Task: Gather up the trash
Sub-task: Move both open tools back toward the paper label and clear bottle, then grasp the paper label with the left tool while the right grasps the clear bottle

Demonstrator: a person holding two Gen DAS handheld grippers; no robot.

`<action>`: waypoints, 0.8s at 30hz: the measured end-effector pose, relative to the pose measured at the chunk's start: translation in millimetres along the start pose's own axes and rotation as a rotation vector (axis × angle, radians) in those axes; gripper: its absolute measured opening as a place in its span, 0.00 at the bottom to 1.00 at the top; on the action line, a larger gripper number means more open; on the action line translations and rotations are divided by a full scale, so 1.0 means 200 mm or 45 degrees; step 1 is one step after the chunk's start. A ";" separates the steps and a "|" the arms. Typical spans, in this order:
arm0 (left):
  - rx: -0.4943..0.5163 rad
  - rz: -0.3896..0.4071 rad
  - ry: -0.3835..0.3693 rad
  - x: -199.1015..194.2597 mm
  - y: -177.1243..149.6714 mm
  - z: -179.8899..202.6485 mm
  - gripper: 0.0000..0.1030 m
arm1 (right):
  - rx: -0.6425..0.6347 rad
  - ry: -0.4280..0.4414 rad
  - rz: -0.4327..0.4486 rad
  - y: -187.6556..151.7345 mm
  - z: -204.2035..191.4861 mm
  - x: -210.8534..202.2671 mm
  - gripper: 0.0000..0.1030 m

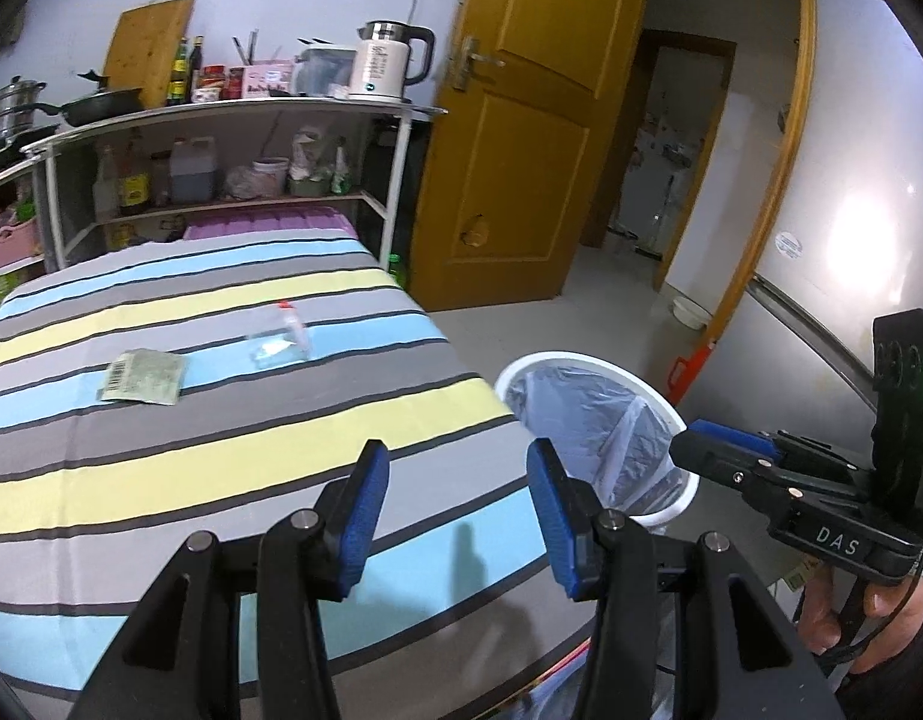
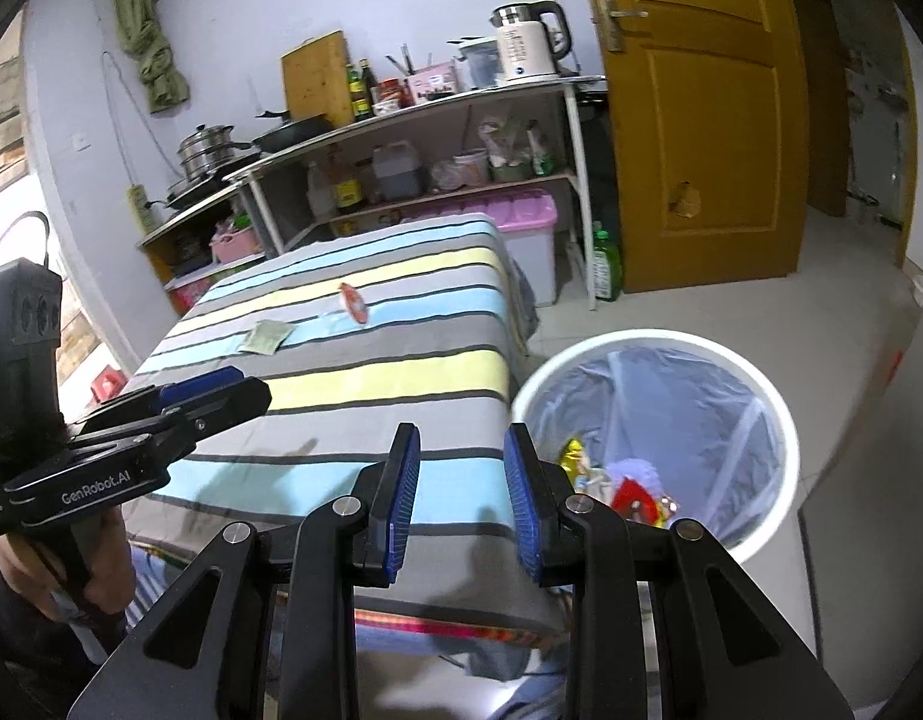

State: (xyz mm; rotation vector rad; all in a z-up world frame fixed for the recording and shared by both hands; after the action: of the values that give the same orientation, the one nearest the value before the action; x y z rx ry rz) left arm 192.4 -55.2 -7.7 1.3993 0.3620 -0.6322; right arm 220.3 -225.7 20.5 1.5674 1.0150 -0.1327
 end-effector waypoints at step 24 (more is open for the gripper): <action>-0.145 0.045 0.241 -0.11 0.00 -0.54 0.56 | -0.176 0.131 -0.084 0.10 -0.35 0.31 0.44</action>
State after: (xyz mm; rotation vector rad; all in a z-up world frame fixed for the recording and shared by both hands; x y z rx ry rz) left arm 189.2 54.1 -12.1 1.3564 0.5149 -0.4438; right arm 240.6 -131.6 19.6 1.4272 1.1334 -0.0266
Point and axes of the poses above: each gripper's, at about its wrist camera, not at the fingertips, and x roughly the way its jaws point, z to its right, y to its top, the point moved 6 cm from there along x, roughly the way its jaws point, and after that the axes turned 6 degrees about y, right-handed, at the moved point
